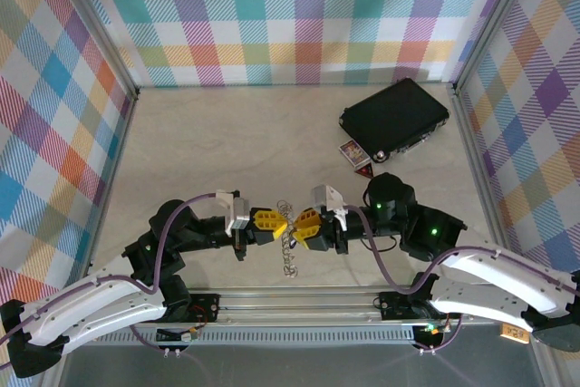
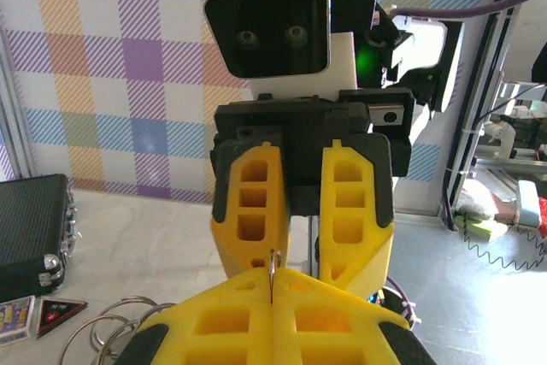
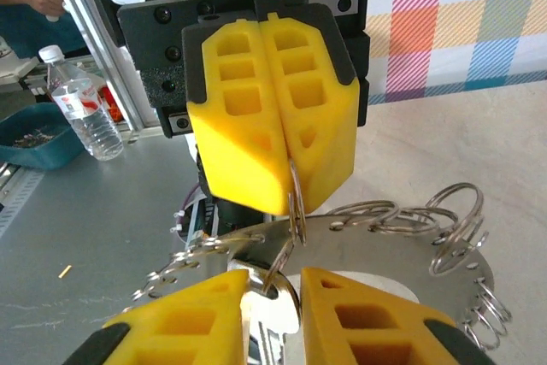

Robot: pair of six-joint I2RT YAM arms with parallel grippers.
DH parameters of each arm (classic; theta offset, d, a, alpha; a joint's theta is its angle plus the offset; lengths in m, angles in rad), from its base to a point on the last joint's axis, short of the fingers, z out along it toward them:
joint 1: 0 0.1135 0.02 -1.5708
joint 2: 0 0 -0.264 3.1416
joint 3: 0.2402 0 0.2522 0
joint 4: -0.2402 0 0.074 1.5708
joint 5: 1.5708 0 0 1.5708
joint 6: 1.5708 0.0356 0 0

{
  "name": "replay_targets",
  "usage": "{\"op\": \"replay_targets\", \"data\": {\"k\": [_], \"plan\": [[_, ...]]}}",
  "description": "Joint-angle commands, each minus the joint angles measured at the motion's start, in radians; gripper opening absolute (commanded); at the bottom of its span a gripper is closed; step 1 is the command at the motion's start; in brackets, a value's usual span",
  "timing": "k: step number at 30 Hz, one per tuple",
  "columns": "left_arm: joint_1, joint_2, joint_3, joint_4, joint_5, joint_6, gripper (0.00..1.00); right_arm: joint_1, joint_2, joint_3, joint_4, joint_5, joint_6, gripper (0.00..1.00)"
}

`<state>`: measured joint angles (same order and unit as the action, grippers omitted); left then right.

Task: Put the keys on the keyring

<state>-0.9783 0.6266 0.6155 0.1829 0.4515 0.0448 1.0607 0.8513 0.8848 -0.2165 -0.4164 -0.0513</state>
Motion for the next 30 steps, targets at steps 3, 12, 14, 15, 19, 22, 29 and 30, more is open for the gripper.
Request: {"op": "replay_targets", "data": {"k": [3,12,14,15,19,22,29,30], "plan": [[0.006,-0.023,-0.007,0.083,0.013,-0.017,0.0,0.005,-0.042,-0.032,0.072,-0.022,-0.012,0.14],[0.006,-0.015,0.001,0.065,0.018,-0.014,0.0,0.006,-0.008,-0.04,0.146,-0.101,0.005,0.13],[0.006,-0.013,0.001,0.066,0.02,-0.013,0.0,0.005,-0.003,-0.04,0.152,-0.101,0.004,0.13],[0.006,-0.012,0.0,0.066,0.02,-0.014,0.0,0.006,-0.001,-0.039,0.155,-0.103,0.003,0.13],[0.006,-0.009,0.0,0.067,0.024,-0.014,0.0,0.005,0.021,-0.037,0.158,-0.102,0.006,0.13],[0.006,-0.01,-0.001,0.066,0.023,-0.014,0.0,0.006,0.028,-0.036,0.156,-0.074,0.015,0.13],[0.006,-0.024,0.0,0.051,0.023,-0.008,0.0,0.006,0.007,-0.009,0.028,0.01,-0.009,0.2],[0.007,-0.026,0.0,0.048,0.023,-0.009,0.0,0.006,-0.007,-0.013,0.018,0.015,-0.009,0.22]]}}
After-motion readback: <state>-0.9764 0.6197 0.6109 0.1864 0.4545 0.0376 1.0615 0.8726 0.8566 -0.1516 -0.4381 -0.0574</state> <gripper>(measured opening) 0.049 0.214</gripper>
